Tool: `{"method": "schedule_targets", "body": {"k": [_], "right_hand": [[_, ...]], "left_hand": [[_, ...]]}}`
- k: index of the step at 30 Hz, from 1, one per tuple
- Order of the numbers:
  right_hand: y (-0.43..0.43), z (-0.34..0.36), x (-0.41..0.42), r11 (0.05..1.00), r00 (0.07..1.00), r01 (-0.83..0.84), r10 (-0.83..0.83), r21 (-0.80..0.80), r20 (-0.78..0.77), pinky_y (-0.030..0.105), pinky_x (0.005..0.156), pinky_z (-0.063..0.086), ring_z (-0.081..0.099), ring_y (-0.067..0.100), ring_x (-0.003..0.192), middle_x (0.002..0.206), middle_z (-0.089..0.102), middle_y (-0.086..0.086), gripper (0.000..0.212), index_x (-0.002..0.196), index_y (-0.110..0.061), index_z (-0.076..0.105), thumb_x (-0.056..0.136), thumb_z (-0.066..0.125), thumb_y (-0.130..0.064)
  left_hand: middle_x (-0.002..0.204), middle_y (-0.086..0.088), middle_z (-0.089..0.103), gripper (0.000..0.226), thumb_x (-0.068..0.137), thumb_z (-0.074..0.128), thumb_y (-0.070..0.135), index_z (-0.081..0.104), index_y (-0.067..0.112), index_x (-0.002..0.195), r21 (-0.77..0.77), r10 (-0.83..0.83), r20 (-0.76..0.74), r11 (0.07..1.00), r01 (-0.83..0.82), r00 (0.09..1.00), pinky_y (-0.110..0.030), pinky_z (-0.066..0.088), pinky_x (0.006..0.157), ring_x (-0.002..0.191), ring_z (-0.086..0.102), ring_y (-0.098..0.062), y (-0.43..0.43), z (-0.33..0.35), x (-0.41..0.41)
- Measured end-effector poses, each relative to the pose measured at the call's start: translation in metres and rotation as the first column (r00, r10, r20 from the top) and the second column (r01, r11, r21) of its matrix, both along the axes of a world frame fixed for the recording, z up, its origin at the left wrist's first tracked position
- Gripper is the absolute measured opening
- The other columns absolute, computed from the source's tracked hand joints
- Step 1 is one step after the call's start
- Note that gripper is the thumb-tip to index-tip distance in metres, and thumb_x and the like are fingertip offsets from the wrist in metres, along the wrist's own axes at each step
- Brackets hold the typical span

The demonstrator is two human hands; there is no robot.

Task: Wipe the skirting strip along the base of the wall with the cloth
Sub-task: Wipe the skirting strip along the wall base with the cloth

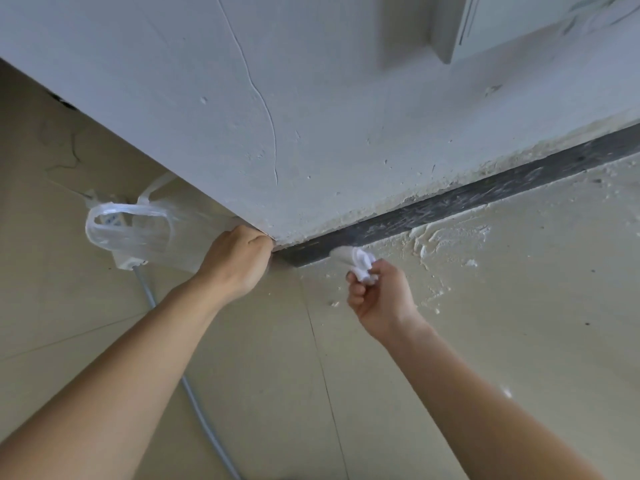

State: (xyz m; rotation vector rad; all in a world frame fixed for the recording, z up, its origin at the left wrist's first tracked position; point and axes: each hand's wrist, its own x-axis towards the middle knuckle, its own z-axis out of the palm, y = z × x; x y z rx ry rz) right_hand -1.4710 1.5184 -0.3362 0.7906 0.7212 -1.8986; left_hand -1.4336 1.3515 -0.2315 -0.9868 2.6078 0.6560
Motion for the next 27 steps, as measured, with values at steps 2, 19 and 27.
{"method": "schedule_targets", "body": {"k": [2, 19, 27], "right_hand": [[-0.023, -0.009, 0.028, 0.964, 0.965, -0.260, 0.261, 0.060, -0.023, 0.015, 0.036, 0.028, 0.039, 0.010, 0.036, 0.053, 0.046, 0.004, 0.024, 0.073, -0.013, 0.053, 0.087, 0.033, -0.008], [0.026, -0.014, -0.038, 0.915, 0.934, 0.356, -0.351, 0.188, -0.059, 0.018, 0.044, 0.045, 0.053, 0.017, 0.060, 0.074, 0.054, 0.009, 0.024, 0.088, -0.005, 0.055, 0.088, 0.031, -0.001], [-0.061, 0.001, 0.036, 0.926, 0.925, -0.359, 0.370, 0.115, -0.090, 0.024, 0.054, 0.044, 0.051, 0.018, 0.057, 0.072, 0.056, 0.009, 0.016, 0.090, -0.007, 0.057, 0.088, 0.042, -0.009]], "left_hand": [[0.046, 0.000, 0.028, 0.043, 0.085, 0.044, 0.006, 0.027, 0.015, 0.047, -0.007, -0.006, 0.008, 1.000, 0.006, 1.000, -0.034, 0.019, 0.051, 0.057, 0.026, -0.023, 0.000, 0.000, -0.001], [0.050, 0.000, 0.021, 0.041, 0.083, 0.043, 0.005, 0.023, 0.016, 0.049, -0.004, -0.022, -0.065, 1.000, 0.021, 0.998, -0.031, 0.022, 0.056, 0.061, 0.020, -0.022, -0.005, -0.006, 0.002], [0.046, 0.001, 0.023, 0.042, 0.087, 0.042, 0.005, 0.024, 0.017, 0.051, 0.022, -0.057, 0.003, 0.998, 0.056, 0.998, -0.036, 0.017, 0.053, 0.059, 0.021, -0.021, -0.001, 0.003, 0.002]]}}
